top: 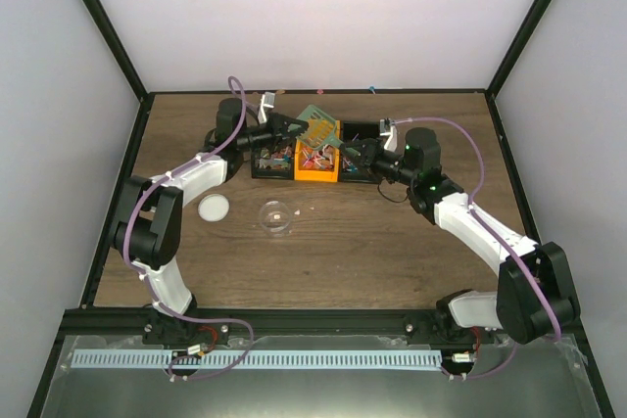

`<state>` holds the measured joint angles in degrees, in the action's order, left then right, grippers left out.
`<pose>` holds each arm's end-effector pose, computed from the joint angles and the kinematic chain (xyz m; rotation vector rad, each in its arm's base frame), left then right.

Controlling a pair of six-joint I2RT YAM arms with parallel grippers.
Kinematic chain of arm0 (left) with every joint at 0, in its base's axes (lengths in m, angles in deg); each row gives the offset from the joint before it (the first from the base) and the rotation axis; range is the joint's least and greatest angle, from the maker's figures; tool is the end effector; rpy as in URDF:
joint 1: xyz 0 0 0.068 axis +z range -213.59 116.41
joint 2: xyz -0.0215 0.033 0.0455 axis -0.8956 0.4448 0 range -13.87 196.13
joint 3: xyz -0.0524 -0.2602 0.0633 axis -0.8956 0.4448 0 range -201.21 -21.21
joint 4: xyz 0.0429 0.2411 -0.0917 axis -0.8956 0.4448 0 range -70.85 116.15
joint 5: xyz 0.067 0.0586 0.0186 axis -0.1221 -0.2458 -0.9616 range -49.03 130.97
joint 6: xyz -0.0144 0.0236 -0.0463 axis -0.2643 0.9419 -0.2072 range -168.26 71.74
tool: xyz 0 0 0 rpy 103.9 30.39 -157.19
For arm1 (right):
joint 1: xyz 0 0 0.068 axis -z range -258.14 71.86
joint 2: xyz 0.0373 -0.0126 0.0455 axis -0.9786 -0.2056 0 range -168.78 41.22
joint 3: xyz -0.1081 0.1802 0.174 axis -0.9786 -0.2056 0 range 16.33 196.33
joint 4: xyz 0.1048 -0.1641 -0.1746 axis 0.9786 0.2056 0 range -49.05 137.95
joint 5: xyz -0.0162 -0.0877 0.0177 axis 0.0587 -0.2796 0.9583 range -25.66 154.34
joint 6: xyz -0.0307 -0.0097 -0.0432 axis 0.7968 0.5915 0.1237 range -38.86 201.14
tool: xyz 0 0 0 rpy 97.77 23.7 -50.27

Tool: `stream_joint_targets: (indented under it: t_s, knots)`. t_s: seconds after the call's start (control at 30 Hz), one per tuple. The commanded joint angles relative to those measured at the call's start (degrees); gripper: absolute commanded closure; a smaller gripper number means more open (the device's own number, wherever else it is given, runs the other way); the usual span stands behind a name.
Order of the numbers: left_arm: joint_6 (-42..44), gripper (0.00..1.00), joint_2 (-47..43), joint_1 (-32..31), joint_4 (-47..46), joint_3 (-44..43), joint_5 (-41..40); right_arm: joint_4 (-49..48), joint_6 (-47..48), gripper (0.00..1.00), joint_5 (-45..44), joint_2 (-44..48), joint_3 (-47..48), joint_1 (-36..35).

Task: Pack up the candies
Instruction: Pick up the spatula from the center of the board.

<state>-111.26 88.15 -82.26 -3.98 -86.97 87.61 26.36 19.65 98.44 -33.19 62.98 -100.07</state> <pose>0.3745 -0.1538 0.2529 -0.1197 2.0891 -1.6731 0.2658 0.1286 0.2833 0.2188 2.0445 1.5117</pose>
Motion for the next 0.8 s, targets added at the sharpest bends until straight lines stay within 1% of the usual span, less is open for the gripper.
stream_joint_targets:
  t_s: [0.0, 0.1, 0.2, 0.27, 0.3, 0.37, 0.43, 0.5, 0.53, 0.6, 0.63, 0.67, 0.7, 0.77]
  knots:
    - [-0.15, 0.96, 0.29, -0.2, -1.83, 0.19, 0.56, 0.42, 0.43, 0.85, 1.46, 0.07, 0.13, 0.31]
    - [-0.21, 0.96, 0.51, -0.25, -1.81, 0.11, 0.74, 0.44, 0.47, 0.89, 1.49, 0.0, 0.02, 0.31]
    - [-0.18, 0.96, 0.51, -0.23, -1.83, 0.1, 0.93, 0.55, 0.52, 0.97, 1.4, -0.03, 0.1, 0.25]
    - [-0.19, 0.96, 0.68, -0.18, -1.83, -0.03, 1.08, 0.72, 0.47, 0.99, 1.37, 0.03, 0.26, 0.25]
    - [-0.19, 0.94, 0.83, -0.23, -1.8, -0.11, 1.33, 0.74, 0.37, 0.99, 1.3, 0.03, 0.22, 0.29]
    - [-0.01, 0.79, 0.94, -0.15, -1.83, -0.22, 1.69, 0.81, 0.33, 0.99, 0.84, 0.18, 0.35, 0.31]
    - [1.38, 0.56, 0.86, 0.38, -0.67, -0.79, 1.88, 3.13, -0.44, 0.99, -1.27, 0.74, 0.98, 0.35]
    - [4.92, 0.39, 0.62, 1.58, 3.81, -2.34, 1.38, 5.04, -1.61, 0.99, -4.14, 1.94, 1.24, 0.49]
    - [6.97, 0.33, 0.21, 2.4, 6.95, -3.32, 0.47, 5.95, -2.26, 0.99, -5.26, 2.44, 1.43, 0.77]
    - [13.52, 0.25, -1.23, 4.34, 14.26, -4.94, -2.31, 8.29, -3.97, 0.99, -7.47, 3.49, 1.97, 1.44]
    - [16.99, 0.21, -1.86, 5.23, 20.22, -6.16, -4.78, 10.84, -5.19, 0.99, -8.95, 3.92, 2.57, 1.73]
    - [21.45, 0.2, -2.49, 5.46, 24.81, -7.7, -7.51, 14.26, -6.51, 0.99, -11.28, 4.25, 3.74, 1.99]
    - [26.76, 0.2, -2.89, 5.26, 30.62, -9.63, -11.78, 18.73, -7.69, 0.99, -13.59, 4.37, 4.8, 2.13]
    - [33.79, 0.21, -2.86, 4.36, 40.55, -13.67, -21.33, 24.61, -10.85, 0.99, -16.59, 4.56, 6.34, 2.56]
